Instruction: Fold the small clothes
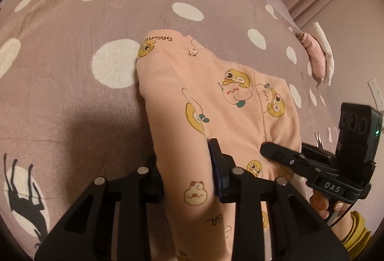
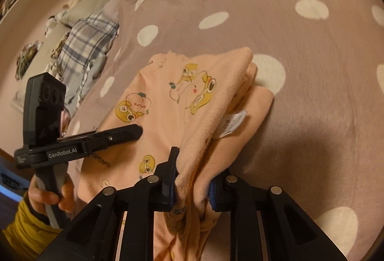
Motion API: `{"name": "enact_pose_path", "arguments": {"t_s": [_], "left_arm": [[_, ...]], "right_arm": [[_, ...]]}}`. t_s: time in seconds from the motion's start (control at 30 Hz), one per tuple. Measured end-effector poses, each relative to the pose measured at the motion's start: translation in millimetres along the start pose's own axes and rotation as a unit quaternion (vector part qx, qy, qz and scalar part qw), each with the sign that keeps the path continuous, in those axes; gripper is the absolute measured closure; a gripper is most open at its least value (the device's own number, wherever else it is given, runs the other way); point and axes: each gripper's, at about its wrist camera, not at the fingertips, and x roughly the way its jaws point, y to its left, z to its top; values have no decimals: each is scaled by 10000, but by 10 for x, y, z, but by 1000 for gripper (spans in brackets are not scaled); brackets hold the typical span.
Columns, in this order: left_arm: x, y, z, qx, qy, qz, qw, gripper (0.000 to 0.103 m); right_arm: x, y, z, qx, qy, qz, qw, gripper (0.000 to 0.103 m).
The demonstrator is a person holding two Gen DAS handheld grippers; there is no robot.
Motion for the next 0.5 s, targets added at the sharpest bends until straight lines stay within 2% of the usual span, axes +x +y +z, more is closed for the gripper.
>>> {"name": "enact_pose_path", "arguments": {"t_s": [0.23,0.37,0.5], "left_arm": [[-140,-139,-30,355,-66,196,9992,74],[-244,-121,-25,248,-146,79,9996,74],[-195,-136,-56,312,-125,245,9991,74]], "right_arm": [[-60,289,134,-626,-70,-340,9974,82],[-131,360,170,-709,-58,-240,9972,82],[-106,315,148,-640,22,-238,9977,82]]}}
